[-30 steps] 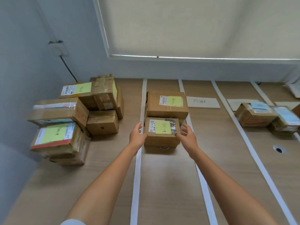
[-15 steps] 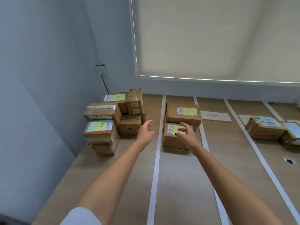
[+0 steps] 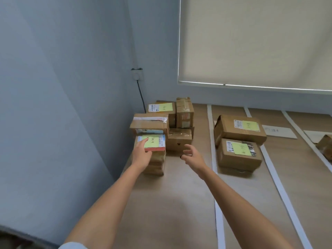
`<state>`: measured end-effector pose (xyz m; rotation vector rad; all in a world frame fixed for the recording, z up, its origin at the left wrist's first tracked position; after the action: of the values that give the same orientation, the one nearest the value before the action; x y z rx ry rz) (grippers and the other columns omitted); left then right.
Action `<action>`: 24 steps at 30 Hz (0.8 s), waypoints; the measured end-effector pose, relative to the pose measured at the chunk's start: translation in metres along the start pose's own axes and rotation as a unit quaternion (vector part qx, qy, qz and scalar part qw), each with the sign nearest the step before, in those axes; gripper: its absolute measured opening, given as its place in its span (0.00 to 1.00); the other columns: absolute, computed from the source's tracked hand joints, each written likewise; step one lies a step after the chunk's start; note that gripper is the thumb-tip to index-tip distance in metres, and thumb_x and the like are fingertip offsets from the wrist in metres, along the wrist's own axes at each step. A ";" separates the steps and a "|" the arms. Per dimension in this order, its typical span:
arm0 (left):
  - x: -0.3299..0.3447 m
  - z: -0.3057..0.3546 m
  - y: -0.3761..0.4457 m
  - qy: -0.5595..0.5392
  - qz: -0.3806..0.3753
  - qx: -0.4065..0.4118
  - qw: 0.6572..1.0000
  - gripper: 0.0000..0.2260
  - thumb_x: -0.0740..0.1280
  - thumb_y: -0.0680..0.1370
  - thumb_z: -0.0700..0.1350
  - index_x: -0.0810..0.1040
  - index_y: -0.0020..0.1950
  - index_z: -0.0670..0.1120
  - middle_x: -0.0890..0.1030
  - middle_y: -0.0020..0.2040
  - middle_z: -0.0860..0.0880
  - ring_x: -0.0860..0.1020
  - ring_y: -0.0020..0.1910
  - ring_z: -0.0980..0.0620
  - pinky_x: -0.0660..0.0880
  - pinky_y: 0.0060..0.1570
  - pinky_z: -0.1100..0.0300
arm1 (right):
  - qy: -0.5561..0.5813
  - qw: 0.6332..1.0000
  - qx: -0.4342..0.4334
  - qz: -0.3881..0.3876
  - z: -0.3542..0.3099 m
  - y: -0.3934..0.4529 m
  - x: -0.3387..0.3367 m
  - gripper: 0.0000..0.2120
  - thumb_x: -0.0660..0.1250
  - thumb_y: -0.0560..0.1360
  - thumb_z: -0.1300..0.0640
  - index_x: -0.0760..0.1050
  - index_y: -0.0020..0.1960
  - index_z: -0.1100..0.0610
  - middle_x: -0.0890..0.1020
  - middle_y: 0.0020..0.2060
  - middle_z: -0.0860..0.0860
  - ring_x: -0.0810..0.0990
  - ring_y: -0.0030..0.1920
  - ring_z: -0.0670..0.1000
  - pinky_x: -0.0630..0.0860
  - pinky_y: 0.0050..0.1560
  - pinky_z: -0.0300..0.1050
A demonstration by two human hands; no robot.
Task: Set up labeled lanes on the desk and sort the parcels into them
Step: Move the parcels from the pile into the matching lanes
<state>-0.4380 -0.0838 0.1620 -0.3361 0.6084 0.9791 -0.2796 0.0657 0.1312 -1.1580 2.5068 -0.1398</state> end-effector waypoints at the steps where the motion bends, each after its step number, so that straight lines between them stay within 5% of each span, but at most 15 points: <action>1: -0.011 -0.014 0.007 0.013 -0.002 -0.003 1.000 0.24 0.63 0.76 0.35 0.65 0.72 0.47 0.70 0.68 0.45 0.70 0.65 0.47 0.69 0.62 0.56 | -0.004 1.000 0.004 -0.008 -0.002 0.005 0.017 0.28 0.64 0.75 0.61 0.61 0.73 0.54 0.72 0.65 0.56 0.72 0.63 0.54 0.73 0.61 0.49; 11: -0.012 -0.096 0.051 -0.072 -0.102 -0.119 0.985 0.29 0.63 0.78 0.40 0.55 0.76 0.47 0.65 0.73 0.46 0.65 0.71 0.46 0.65 0.66 0.52 | 0.022 0.998 0.053 -0.039 -0.008 0.050 0.093 0.30 0.63 0.74 0.63 0.58 0.74 0.52 0.72 0.66 0.51 0.69 0.58 0.45 0.68 0.56 0.41; 19: 0.001 -0.100 0.062 -0.074 -0.094 -0.124 0.985 0.25 0.62 0.78 0.40 0.61 0.75 0.46 0.70 0.69 0.44 0.71 0.63 0.47 0.70 0.61 0.53 | 0.021 0.998 0.060 -0.012 0.000 0.056 0.096 0.28 0.64 0.75 0.61 0.60 0.72 0.53 0.74 0.65 0.51 0.71 0.57 0.46 0.70 0.54 0.40; 24: 0.004 -0.099 0.051 -0.071 -0.100 -0.125 0.985 0.23 0.63 0.78 0.42 0.65 0.72 0.46 0.71 0.66 0.44 0.72 0.53 0.53 0.70 0.50 0.59 | 0.009 0.997 0.081 0.000 0.004 0.041 0.087 0.31 0.64 0.76 0.59 0.55 0.75 0.57 0.71 0.68 0.54 0.70 0.67 0.53 0.70 0.63 0.47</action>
<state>-0.5118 -0.1066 0.0819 -0.5345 0.3160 0.8778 -0.3591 0.0276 0.0916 -1.0962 2.4584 -0.3484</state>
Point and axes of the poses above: each hand's wrist, its own y-axis towards the middle knuckle, its own x-axis out of the palm, z = x × y, the point moved 7 cm from there along y, towards the middle knuckle
